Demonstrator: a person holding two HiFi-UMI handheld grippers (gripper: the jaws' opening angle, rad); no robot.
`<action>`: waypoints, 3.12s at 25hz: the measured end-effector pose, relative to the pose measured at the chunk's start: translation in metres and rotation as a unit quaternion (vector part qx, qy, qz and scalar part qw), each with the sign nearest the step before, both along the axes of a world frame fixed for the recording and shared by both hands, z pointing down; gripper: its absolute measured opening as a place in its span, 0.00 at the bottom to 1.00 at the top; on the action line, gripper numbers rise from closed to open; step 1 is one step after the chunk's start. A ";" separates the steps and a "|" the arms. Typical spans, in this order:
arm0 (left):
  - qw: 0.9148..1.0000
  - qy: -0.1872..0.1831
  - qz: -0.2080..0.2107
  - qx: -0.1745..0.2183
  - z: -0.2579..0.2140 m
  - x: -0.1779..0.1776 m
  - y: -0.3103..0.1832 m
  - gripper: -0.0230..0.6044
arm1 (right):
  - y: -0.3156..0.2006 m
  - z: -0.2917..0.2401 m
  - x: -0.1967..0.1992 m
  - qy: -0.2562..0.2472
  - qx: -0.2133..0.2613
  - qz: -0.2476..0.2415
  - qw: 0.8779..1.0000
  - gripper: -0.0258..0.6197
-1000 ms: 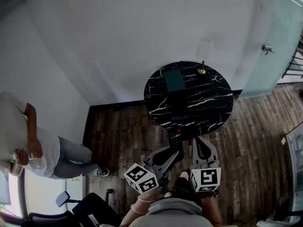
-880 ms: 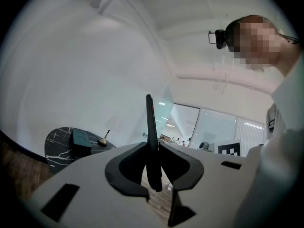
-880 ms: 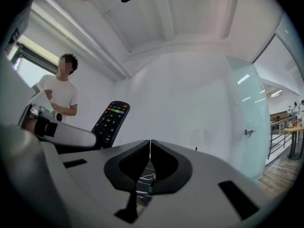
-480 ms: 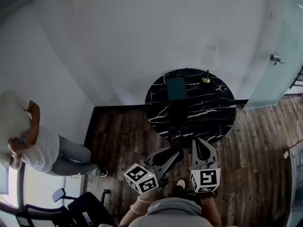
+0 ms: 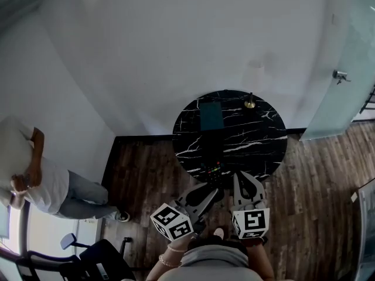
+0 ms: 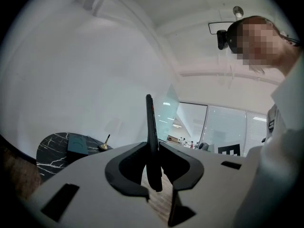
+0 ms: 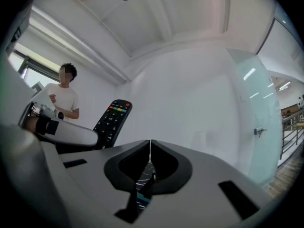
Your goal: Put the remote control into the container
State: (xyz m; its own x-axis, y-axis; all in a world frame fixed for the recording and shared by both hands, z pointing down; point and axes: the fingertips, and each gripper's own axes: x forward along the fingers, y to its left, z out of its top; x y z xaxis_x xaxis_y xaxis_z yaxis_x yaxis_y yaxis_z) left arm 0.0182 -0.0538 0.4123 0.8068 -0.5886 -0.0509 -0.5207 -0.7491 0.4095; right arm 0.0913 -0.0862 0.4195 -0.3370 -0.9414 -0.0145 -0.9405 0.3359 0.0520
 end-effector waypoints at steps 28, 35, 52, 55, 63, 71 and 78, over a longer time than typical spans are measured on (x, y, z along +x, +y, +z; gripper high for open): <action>1.000 0.010 0.012 -0.002 0.006 -0.004 -0.059 0.18 | -0.056 0.012 -0.002 -0.002 -0.009 0.026 1.000 0.06; 0.999 0.021 0.020 -0.013 0.012 -0.026 -0.112 0.18 | -0.108 0.010 -0.023 0.001 -0.009 0.037 0.999 0.06; 0.998 0.019 0.053 -0.034 0.036 -0.062 -0.209 0.18 | -0.194 0.035 -0.055 0.013 -0.039 0.074 0.996 0.06; 0.998 0.018 0.048 -0.036 0.039 -0.064 -0.218 0.18 | -0.203 0.040 -0.053 0.014 -0.044 0.074 0.996 0.06; 0.999 0.006 0.016 -0.041 0.041 -0.064 -0.251 0.18 | -0.242 0.037 -0.046 0.006 -0.046 0.051 0.998 0.06; 0.999 0.005 -0.006 -0.048 0.037 -0.045 -0.281 0.18 | -0.282 0.028 -0.028 0.007 -0.048 0.026 0.998 0.06; 0.998 -0.001 -0.020 -0.067 0.053 -0.036 -0.301 0.18 | -0.300 0.034 -0.017 0.007 -0.057 0.015 0.998 0.06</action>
State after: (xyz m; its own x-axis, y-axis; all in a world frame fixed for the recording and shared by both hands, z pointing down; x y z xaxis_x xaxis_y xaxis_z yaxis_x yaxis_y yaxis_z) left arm -0.0183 -0.3549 0.4651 0.7828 -0.6214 0.0319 -0.5500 -0.6671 0.5025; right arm 0.0747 -0.3861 0.4536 -0.3089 -0.9462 0.0967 -0.9494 0.3127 0.0276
